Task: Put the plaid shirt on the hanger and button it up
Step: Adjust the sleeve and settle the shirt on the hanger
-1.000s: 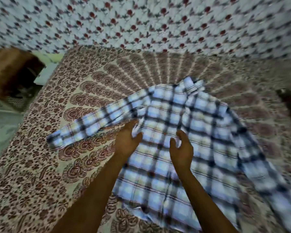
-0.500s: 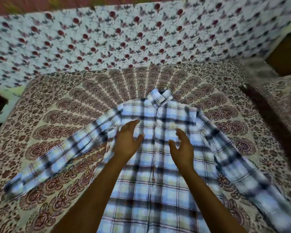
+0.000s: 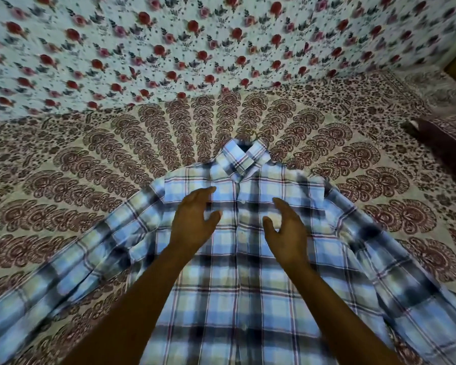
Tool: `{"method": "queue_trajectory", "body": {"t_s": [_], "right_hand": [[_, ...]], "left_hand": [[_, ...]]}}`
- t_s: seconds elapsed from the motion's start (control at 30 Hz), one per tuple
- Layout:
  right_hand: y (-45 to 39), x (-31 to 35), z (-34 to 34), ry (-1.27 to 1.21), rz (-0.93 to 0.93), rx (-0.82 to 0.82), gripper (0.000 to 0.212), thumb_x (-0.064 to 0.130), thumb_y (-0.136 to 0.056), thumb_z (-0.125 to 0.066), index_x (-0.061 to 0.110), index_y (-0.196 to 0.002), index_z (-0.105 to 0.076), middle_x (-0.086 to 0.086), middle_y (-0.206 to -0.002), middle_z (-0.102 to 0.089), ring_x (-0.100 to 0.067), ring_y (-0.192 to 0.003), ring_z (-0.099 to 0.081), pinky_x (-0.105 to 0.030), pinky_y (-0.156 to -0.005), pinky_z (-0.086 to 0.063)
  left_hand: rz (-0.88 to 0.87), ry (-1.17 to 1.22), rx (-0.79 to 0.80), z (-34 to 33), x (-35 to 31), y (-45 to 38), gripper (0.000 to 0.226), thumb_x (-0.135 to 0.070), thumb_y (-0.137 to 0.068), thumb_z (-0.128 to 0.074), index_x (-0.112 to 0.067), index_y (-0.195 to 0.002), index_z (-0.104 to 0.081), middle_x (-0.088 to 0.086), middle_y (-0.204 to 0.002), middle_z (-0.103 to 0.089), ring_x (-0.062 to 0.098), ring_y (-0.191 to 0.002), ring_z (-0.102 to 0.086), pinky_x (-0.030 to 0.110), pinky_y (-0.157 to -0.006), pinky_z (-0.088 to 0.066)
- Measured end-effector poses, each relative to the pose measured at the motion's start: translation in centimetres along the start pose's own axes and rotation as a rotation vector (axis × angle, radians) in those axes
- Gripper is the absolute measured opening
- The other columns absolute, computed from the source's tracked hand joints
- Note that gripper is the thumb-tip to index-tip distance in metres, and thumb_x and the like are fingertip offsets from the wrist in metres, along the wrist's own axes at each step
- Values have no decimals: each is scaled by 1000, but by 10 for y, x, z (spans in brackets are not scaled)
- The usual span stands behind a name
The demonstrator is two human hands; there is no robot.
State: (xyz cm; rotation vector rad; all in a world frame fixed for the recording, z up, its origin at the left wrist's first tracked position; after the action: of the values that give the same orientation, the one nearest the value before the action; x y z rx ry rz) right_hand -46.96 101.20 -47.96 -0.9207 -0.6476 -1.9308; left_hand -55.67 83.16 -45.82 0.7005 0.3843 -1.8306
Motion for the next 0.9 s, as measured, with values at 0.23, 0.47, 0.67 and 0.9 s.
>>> {"method": "queue_trajectory", "body": {"t_s": [0.23,0.47,0.67,0.9], "right_hand": [[-92,-16,-30,271,112,-85,53,25,-77,-46,2,-124,-54,-21,-122,-58,-41,-119,-46,-47,-102,-36],[-173,-35,-46,516,56,-69,54,30,-89,-47,2,-134,-39,-23,-134,-46,-37,-125,-39,-42,-105,-28],[-193,-57,-53,555,-45,-74,42,28,-90,-49,4,-124,-45,-24,-124,-51,-38,-118,-42,-40,-101,-29],[-192,-56,-35,329,-50,-146,35,27,-84,-61,16,-117,-54,-13,-115,-63,-37,-112,-52,-43,-100,-35]], "left_hand": [[47,-78,-60,-29,40,-83,61,-38,-75,-47,-8,-128,-53,19,-129,-56,36,-121,-50,42,-101,-39],[107,-361,-48,-45,71,-160,52,-32,-85,-53,-16,-134,-43,15,-132,-50,33,-124,-43,43,-103,-28],[127,-411,52,-52,80,-195,39,-33,-87,-55,-17,-123,-49,12,-121,-61,32,-116,-52,41,-99,-28],[102,-378,-28,-39,70,-188,28,-34,-84,-61,-20,-108,-61,11,-111,-63,31,-110,-54,41,-98,-31]]}}
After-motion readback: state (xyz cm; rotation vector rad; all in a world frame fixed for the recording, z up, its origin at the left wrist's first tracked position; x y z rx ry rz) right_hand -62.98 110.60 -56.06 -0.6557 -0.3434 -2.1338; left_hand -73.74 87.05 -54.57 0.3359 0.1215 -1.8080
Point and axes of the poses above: each hand's wrist, its own y-axis away from the middle knuckle, its own z-axis out of the back of the hand, x = y × z, the point moved 4 cm from there along -y, towards the middle knuckle
